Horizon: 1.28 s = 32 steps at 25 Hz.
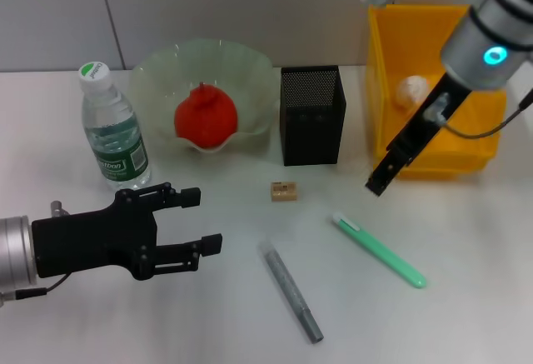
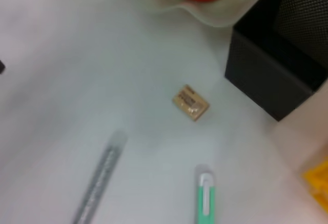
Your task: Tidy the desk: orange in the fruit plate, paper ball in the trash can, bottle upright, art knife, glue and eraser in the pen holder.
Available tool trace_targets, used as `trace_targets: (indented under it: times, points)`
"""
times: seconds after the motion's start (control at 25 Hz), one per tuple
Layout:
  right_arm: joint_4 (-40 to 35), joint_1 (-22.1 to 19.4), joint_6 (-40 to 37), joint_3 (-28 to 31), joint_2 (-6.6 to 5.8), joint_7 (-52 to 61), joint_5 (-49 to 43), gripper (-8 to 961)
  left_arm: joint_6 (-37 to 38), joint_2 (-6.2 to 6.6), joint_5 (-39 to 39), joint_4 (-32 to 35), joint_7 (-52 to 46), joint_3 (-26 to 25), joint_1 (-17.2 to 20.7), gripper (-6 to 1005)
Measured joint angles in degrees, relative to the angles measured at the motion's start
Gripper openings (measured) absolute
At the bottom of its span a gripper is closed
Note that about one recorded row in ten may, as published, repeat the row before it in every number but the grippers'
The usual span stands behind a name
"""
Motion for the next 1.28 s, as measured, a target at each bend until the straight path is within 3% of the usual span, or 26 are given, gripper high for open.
trace_targets:
  times: [0.04, 0.16, 0.2, 0.6, 0.84, 1.28]
  points:
    - [0.44, 0.15, 1.65, -2.08, 0.99, 0.03, -0.22, 839, -0.14, 0.0, 0.0, 0.0, -0.07, 0.0, -0.03, 797]
    - [0.78, 0.18, 2.51, -3.29, 1.56, 0.08, -0.25, 839, -0.32, 0.0, 0.0, 0.0, -0.15, 0.0, -0.08, 797]
    - [2.32, 0.43, 4.29, -5.55, 2.28, 0.28, -0.29, 839, -0.46, 0.0, 0.0, 0.0, -0.16, 0.0, -0.11, 797]
    - [11.64, 1.88, 11.38, -8.19, 2.77, 1.1, 0.05, 839, -1.02, -0.01, 0.0, -0.46, -0.26, 0.0, -0.26, 797]
    - [13.68, 1.86, 13.53, -8.47, 2.97, 0.59, 0.7, 839, -1.6, 0.0, 0.47, -0.79, -0.28, 0.0, -0.54, 797]
    - [14.63, 0.49, 16.91, -14.88, 3.14, 0.25, 5.04, 839, -2.71, -0.09, 0.62, -1.06, -0.32, 0.79, -0.57, 797]
